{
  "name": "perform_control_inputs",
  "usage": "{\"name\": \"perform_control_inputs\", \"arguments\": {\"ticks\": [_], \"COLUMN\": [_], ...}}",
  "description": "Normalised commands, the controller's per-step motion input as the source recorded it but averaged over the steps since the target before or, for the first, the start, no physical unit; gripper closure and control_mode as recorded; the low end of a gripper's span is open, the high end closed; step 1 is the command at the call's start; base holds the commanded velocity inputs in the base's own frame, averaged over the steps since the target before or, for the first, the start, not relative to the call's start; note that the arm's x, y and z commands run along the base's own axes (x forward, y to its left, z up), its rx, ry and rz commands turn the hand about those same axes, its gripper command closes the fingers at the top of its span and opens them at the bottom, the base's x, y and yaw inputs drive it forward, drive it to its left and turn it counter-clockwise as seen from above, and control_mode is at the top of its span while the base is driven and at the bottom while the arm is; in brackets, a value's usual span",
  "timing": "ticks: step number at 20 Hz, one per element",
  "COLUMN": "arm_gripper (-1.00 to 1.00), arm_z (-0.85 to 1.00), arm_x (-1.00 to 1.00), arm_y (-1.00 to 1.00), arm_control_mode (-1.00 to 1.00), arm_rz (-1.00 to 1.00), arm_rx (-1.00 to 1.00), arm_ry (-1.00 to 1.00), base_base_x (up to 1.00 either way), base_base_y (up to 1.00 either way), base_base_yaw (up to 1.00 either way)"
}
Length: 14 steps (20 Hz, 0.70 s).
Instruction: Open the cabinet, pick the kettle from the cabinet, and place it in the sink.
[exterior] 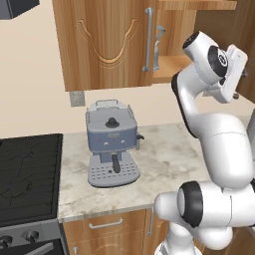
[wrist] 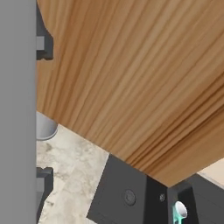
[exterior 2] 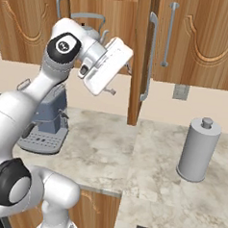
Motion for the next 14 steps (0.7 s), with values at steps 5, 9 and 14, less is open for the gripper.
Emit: {"name": "perform_control_inputs", "arguments": {"ticks": [5,9,14], "arm_gripper": [-1.00,-1.00,-1.00], "arm_z": [0.17,0.18,0.14], "arm_x": [-0.16,-0.22,-0.24], "arm_y": [0.36,0.35,0.36], "arm_control_mode": [-1.00,-1.00,-1.00], "arm_rz": [0.07,0.18,0.26], "arm_rx": [0.00,-0.02,-0.11], "arm_ry": [0.01,0.05,0.04], "base_base_x": [0.00,0.00,0.00], "base_base_y": [0.00,0.00,0.00], "base_base_yaw": [0.00,0.00,0.00]}}
